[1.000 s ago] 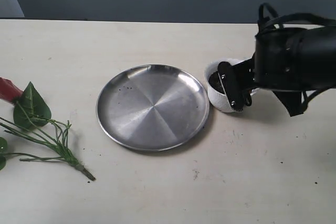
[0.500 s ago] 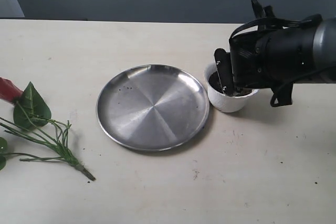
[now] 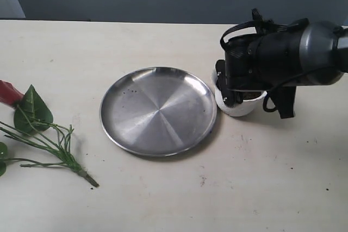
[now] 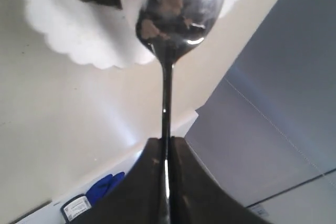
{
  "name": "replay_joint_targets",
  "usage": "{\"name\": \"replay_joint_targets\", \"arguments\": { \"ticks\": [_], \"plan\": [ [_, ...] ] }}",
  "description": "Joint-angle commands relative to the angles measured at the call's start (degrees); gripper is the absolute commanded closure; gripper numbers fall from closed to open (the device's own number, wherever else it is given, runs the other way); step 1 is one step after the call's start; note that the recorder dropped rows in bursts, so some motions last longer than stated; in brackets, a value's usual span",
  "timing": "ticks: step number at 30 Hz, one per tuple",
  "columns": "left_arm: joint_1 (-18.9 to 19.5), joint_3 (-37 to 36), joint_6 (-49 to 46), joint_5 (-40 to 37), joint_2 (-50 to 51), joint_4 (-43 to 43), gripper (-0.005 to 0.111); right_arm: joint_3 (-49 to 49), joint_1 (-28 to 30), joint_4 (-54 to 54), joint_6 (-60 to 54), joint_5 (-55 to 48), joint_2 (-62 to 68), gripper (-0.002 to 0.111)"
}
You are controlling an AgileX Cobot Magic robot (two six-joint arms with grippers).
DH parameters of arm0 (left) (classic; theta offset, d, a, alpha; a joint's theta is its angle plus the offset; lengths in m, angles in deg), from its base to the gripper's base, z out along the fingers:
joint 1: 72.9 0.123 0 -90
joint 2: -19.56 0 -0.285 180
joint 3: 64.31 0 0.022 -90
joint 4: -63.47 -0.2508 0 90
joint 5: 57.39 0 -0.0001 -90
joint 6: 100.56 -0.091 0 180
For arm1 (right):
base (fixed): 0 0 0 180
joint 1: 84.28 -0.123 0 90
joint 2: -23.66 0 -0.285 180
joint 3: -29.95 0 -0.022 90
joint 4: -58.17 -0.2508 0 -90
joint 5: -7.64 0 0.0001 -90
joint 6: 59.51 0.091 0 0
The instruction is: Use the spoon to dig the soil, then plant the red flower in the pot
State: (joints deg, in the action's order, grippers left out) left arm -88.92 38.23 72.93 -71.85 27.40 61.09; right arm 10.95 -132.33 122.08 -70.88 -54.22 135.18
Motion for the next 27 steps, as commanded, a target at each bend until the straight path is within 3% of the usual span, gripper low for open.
{"name": "replay_joint_targets", "arguments": {
  "ticks": [1, 6, 8, 11, 14, 17, 22, 27],
  "plan": [
    [-0.21, 0.25, 0.07, 0.69, -0.05, 0.1, 0.106, 2.19, 0.01, -1.88, 3.71, -2.27, -1.27, 0.109],
    [-0.21, 0.25, 0.07, 0.69, -0.05, 0.1, 0.106, 2.61, 0.68, -13.7, 0.27, 2.28, -1.81, 0.109],
    [-0.21, 0.25, 0.07, 0.69, -0.05, 0.1, 0.106, 2.61, 0.69, -10.82, 3.37, 1.71, -0.21, 0.109],
    [-0.21, 0.25, 0.07, 0.69, -0.05, 0.1, 0.106, 3.09, 0.69, -1.46, 17.34, -4.2, 1.94, 0.109],
    [-0.21, 0.25, 0.07, 0.69, -0.05, 0.1, 0.106, 5.0, 0.59, -2.46, 19.08, -7.87, 1.1, 0.109],
    [-0.21, 0.25, 0.07, 0.69, -0.05, 0.1, 0.106, 7.21, -0.54, -10.22, 19.08, -4.82, -2.28, 0.109],
    [-0.21, 0.25, 0.07, 0.69, -0.05, 0.1, 0.106, 10.23, -3.66, -29.74, 17.85, 9.1, -8.29, 0.109],
    [-0.21, 0.25, 0.07, 0.69, -0.05, 0.1, 0.106, 16.04, -3.94, -53.33, 2.24, 15.26, -5.91, 0.109]
  ]
}}
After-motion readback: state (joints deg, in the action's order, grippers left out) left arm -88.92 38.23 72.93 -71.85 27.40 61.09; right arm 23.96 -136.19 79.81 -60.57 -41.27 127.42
